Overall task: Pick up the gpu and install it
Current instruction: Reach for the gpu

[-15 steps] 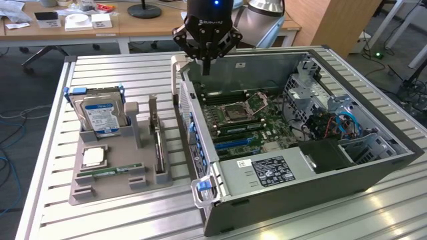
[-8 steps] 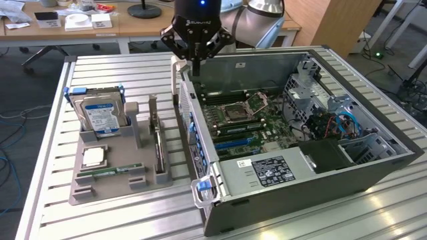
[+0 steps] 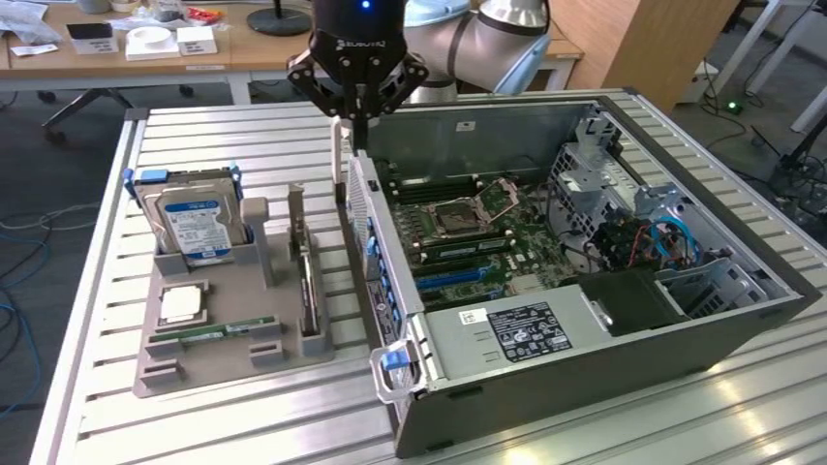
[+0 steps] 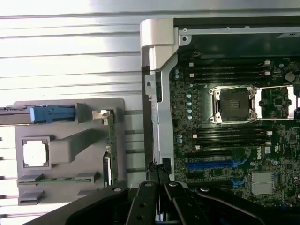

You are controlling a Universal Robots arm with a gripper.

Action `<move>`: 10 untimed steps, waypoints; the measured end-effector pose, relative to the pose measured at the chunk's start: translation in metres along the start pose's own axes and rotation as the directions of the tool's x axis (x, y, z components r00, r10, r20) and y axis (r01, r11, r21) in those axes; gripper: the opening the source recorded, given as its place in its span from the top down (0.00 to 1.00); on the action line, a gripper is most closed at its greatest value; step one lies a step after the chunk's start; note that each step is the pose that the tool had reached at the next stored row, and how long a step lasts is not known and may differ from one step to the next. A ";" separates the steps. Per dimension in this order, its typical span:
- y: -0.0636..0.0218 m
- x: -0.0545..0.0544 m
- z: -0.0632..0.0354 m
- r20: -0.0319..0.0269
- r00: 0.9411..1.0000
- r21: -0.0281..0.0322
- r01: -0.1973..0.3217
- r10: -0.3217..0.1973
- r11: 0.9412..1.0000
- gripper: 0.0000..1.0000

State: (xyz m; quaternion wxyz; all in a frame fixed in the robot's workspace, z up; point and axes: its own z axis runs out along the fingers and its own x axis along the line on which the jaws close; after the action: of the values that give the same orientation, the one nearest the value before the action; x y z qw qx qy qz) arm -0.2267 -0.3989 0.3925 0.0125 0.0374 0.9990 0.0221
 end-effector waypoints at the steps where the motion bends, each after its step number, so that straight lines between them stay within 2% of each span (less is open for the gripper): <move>1: -0.0002 0.003 0.0000 0.000 1.000 0.000 0.000 0.000 1.000 0.86; 10: -0.0020 0.027 -0.0004 0.000 1.000 0.000 0.000 0.000 1.000 0.86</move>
State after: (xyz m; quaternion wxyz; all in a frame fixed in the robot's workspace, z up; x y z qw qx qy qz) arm -0.2540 -0.3988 0.3922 0.0125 0.0374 0.9990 0.0221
